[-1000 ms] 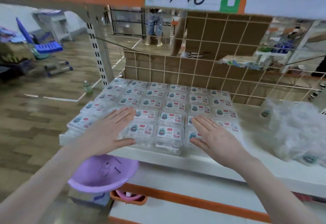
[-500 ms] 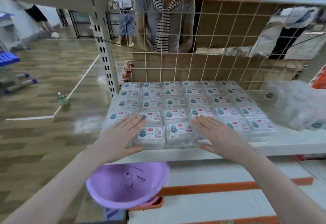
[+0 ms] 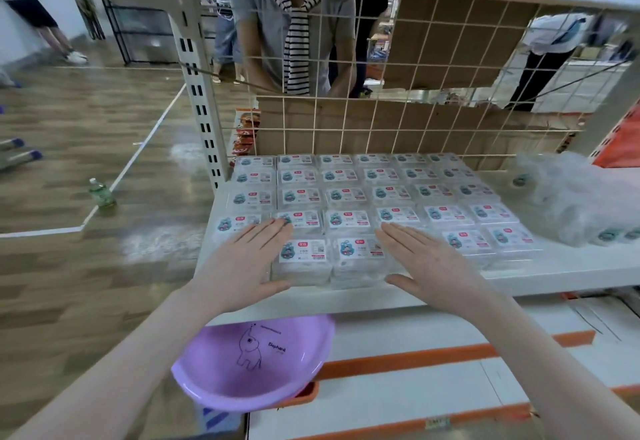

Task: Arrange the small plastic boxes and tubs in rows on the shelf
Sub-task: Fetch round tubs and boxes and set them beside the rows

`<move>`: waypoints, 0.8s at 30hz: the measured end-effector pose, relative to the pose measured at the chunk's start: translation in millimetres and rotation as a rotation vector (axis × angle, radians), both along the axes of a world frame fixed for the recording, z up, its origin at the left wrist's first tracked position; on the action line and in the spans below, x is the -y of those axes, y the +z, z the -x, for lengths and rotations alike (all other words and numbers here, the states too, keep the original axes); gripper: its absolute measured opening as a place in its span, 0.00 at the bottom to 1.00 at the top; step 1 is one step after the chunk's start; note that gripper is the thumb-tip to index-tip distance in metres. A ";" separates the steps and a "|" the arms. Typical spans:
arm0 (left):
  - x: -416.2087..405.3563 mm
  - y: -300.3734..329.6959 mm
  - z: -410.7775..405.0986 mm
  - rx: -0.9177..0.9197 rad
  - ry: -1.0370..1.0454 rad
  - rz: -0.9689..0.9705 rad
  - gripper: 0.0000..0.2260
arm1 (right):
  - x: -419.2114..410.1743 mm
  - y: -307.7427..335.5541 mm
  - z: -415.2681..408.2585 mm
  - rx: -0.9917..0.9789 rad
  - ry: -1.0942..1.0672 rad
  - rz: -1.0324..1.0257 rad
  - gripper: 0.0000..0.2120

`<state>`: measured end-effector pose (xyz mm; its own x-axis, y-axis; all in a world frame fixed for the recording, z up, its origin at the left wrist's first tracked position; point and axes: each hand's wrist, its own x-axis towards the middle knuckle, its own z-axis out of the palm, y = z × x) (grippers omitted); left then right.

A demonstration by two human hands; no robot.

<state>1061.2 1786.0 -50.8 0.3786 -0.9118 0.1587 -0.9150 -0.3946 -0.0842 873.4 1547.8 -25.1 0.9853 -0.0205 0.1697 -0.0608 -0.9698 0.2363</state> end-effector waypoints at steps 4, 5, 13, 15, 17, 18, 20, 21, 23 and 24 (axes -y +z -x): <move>-9.5 5.0 -1.9 -0.016 -0.033 0.036 0.38 | -16.4 3.3 -7.2 0.095 0.117 -0.015 0.34; -13.2 6.1 -4.0 -0.012 -0.037 0.029 0.38 | -17.1 1.6 -9.6 0.121 0.143 0.004 0.34; -28.2 3.1 -13.4 -0.010 -0.029 -0.113 0.37 | -9.3 -12.8 -20.9 0.200 0.185 0.051 0.32; -25.7 0.2 -13.9 0.001 -0.030 -0.094 0.36 | -9.8 -14.3 -20.6 0.199 0.190 0.047 0.31; -22.1 -0.2 -14.4 0.034 -0.032 -0.071 0.34 | -12.1 -12.6 -19.6 0.187 0.172 0.047 0.31; -20.6 0.3 -14.6 0.044 -0.036 -0.065 0.34 | -13.3 -11.4 -19.5 0.184 0.157 0.041 0.31; -18.8 1.6 -15.0 0.038 -0.050 -0.054 0.34 | -17.2 -7.7 -20.2 0.181 0.130 0.024 0.32; -19.3 1.8 -15.5 0.024 -0.056 -0.046 0.34 | -19.1 -6.6 -21.1 0.177 0.122 0.016 0.33; -23.4 2.5 -17.9 -0.006 -0.055 -0.045 0.37 | -22.5 -5.5 -23.4 0.161 0.116 0.004 0.34; -25.9 3.0 -19.9 -0.011 -0.047 -0.059 0.38 | -24.0 -5.1 -24.0 0.146 0.113 0.003 0.34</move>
